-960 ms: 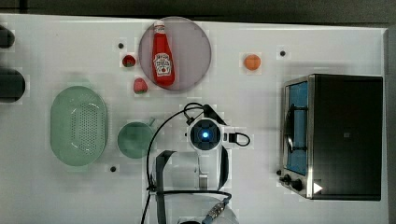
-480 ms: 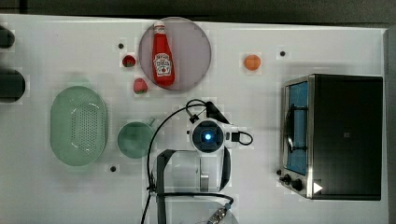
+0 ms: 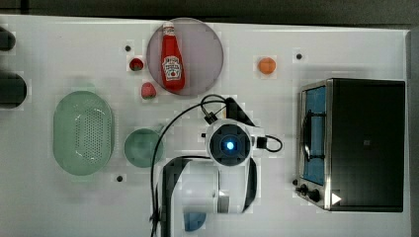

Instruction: Pick Banana and place it in mug.

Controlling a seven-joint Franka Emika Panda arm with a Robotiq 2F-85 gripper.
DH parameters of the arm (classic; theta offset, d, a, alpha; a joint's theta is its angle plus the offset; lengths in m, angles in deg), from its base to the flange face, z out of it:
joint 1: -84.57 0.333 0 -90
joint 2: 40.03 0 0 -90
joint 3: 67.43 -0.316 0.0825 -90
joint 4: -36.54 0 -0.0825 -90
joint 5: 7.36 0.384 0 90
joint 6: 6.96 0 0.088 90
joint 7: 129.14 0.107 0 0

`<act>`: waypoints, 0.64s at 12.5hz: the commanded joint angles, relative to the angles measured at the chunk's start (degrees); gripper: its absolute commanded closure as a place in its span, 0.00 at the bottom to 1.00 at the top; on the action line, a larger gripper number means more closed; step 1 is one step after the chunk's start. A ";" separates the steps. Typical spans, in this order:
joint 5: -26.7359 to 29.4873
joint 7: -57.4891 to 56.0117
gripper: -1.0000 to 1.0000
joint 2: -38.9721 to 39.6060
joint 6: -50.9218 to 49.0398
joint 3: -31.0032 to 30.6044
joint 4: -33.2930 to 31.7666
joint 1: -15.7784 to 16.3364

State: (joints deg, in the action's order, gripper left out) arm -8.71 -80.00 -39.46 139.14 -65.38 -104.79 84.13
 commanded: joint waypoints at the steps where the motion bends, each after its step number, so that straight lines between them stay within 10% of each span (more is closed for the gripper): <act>1: -1.16 -0.34 0.76 -10.65 -13.70 -1.22 3.67 0.65; 8: 1.26 11.16 0.76 -15.82 -44.11 -12.67 20.04 3.87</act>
State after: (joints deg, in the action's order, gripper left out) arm -9.00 -76.09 -57.65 95.47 -74.28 -83.87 85.80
